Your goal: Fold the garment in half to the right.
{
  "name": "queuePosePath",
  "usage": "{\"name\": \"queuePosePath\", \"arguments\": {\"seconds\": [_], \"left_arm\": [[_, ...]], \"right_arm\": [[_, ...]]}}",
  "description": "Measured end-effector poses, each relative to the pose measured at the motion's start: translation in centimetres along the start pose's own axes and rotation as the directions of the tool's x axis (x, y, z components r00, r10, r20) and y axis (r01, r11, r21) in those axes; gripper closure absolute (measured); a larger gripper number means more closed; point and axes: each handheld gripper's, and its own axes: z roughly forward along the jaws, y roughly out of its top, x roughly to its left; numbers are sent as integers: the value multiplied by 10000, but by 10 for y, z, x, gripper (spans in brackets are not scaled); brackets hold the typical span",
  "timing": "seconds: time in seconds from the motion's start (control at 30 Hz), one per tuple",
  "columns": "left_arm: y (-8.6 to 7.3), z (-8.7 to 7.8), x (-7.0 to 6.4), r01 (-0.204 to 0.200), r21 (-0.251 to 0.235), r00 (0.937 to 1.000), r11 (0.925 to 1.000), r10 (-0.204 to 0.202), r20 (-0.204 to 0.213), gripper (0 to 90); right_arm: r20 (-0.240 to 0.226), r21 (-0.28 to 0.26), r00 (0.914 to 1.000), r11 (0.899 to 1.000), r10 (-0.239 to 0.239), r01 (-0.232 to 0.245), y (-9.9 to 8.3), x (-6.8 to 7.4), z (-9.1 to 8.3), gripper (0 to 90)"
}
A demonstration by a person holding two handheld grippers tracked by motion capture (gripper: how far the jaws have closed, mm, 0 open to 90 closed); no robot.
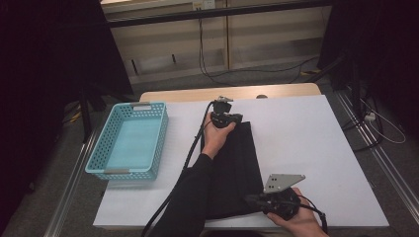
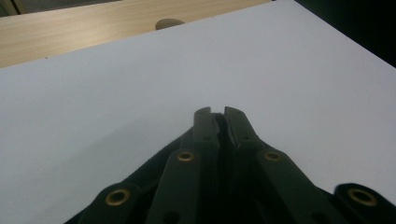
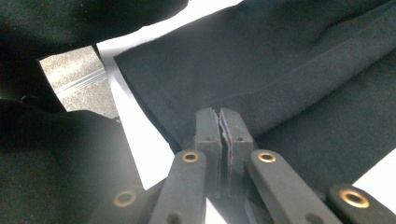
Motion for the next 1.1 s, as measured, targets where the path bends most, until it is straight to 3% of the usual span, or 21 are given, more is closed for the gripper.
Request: {"name": "queuePosePath", "arguments": {"seconds": [0.3,0.73,0.83,1.0,1.1], "left_arm": [[2,12,-6,-28,202,10000,9998,28,29,841],[3,12,-12,-146,341,9996,9993,138,239,818],[2,12,-11,30,257,9993,9997,-40,369,761],[3,7,-13,-103,217,9993,9997,95,368,699],[4,0,-13,-123,-7,9993,9999,123,356,616]], "right_arm": [[55,98,10000,9999,55,-55,-7,-1,-8,890],[118,684,9994,9971,320,-327,-21,-7,-12,884],[82,849,9992,9956,397,-402,-25,-8,-12,876],[67,928,9991,9948,426,-430,-27,-8,-12,872],[147,952,9991,9946,408,-420,-28,-7,-14,876]]}}
